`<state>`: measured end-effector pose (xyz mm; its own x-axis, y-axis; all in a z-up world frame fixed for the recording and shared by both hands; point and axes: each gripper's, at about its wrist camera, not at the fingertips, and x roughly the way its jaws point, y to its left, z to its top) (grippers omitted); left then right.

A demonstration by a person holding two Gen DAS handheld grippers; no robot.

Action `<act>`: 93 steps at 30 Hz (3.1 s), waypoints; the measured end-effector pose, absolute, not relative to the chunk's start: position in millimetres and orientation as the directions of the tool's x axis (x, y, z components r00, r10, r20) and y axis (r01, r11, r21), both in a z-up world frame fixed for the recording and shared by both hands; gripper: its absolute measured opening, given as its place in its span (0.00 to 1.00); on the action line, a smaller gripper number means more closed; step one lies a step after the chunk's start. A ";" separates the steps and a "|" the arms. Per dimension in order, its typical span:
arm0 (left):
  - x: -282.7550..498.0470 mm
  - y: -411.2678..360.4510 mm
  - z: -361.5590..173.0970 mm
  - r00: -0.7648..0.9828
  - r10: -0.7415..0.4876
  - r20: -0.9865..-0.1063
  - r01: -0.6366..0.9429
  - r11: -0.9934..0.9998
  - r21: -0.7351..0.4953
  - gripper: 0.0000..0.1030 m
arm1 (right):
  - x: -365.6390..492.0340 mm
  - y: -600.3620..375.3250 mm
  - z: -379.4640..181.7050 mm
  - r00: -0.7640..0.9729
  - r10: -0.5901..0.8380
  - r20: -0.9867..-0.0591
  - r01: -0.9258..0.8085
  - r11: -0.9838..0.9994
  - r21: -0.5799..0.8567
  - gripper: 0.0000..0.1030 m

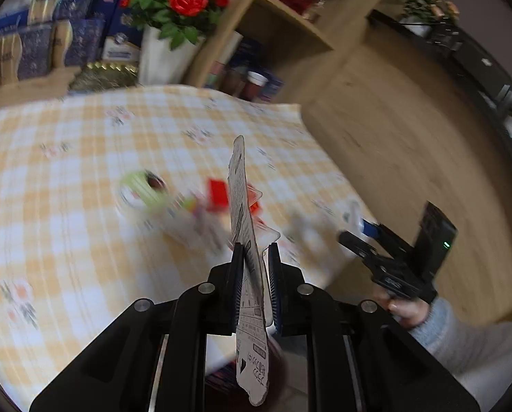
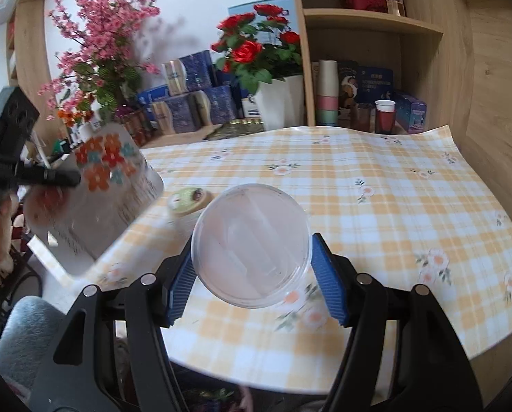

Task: Collect trash
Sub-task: 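Carry the white package over the bin with the left gripper while the right carries the lid, then open the left gripper over the bin while the right releases the clear lid into it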

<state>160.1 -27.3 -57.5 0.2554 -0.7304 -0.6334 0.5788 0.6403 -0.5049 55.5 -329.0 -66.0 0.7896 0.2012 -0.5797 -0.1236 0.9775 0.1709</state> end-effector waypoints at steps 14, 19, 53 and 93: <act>40.5 -21.2 -131.0 0.098 -0.697 -0.710 0.694 0.559 -0.454 0.14 | -17.2 -293.7 -92.8 0.736 0.251 -0.629 -0.148 0.966 0.212 0.63; 21.4 -41.6 -167.7 0.026 -0.614 -0.789 0.728 0.553 -0.406 0.14 | -23.3 -299.9 -104.2 0.726 0.249 -0.642 -0.127 0.965 0.230 0.63; 40.7 -32.8 -166.9 0.411 -0.552 -0.725 0.583 0.771 -0.257 0.94 | -23.1 -282.1 -132.4 0.641 0.308 -0.703 -0.181 0.951 0.252 0.63; 18.7 47.3 -161.7 0.705 -0.404 -0.583 0.374 0.910 -0.177 0.94 | -9.9 -183.1 -218.7 0.397 0.291 -0.871 -0.352 0.924 0.148 0.64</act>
<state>18.7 47.3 -161.7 0.7054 -0.4037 -0.5826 0.3744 0.9101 -0.1773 -9.9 -183.1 -218.7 0.3972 0.2906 -0.8705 -0.3521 0.9242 0.1479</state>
